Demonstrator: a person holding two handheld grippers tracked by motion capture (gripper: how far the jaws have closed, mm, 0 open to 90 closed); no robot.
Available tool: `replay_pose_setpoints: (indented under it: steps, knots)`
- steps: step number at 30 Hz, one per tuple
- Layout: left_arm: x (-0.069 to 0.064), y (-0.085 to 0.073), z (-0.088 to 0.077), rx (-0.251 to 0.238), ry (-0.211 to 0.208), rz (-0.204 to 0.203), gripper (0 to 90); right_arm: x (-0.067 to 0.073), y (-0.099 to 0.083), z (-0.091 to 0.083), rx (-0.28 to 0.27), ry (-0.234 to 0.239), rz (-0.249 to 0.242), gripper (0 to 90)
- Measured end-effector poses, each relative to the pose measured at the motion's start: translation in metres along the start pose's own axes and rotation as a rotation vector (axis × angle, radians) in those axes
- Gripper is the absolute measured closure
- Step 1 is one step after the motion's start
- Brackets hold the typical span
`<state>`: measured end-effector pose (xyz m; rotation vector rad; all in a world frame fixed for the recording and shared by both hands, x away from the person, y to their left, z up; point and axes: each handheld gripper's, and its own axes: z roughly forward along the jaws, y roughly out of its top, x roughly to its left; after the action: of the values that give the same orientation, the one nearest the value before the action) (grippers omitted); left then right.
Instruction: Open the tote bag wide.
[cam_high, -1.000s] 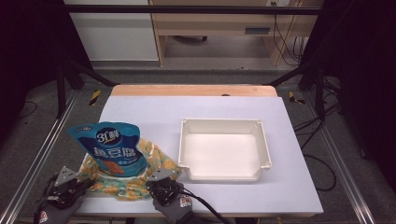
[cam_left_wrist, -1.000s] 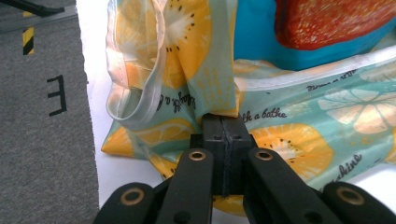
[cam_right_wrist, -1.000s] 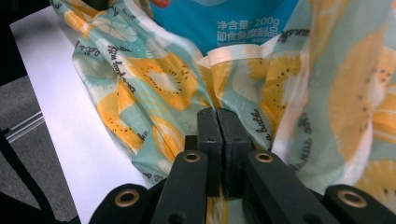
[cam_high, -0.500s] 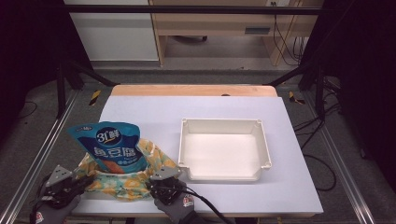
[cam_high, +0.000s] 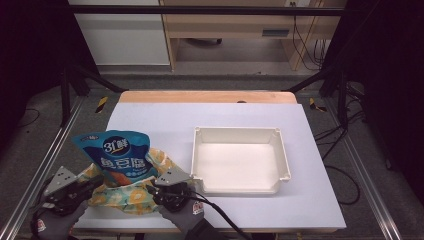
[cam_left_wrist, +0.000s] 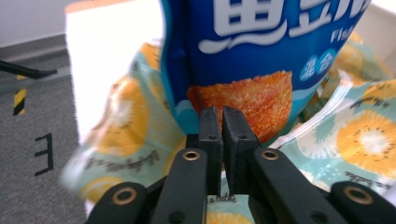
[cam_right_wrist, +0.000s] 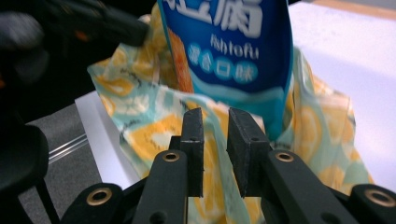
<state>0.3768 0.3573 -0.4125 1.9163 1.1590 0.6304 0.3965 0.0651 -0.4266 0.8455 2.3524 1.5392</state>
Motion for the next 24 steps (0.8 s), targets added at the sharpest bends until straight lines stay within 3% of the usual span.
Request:
replay_pose_setpoints:
  steps: [5,9,12,14,16,24]
  knots:
    - [0.002,-0.008,0.015,0.052,-0.011,-0.012,89.7,0.002,0.01,0.003,-0.018,-0.004,-0.005,76.3]
    - [0.005,-0.021,0.027,0.104,-0.018,-0.022,89.8,0.0,0.013,0.016,-0.004,-0.025,-0.005,82.5]
    - [0.005,-0.026,0.033,0.134,-0.009,-0.009,89.9,-0.002,0.004,0.035,0.052,-0.062,0.001,86.7]
    - [0.006,-0.027,0.034,0.144,-0.006,-0.007,89.9,-0.003,0.002,0.039,0.068,-0.069,0.003,87.5]
    - [0.007,-0.029,0.035,0.15,0.001,-0.005,89.9,-0.006,-0.012,0.05,0.123,-0.097,0.011,89.1]
    - [0.012,-0.036,0.039,0.197,0.032,0.008,89.9,-0.013,-0.033,0.059,0.207,-0.139,0.037,90.0]
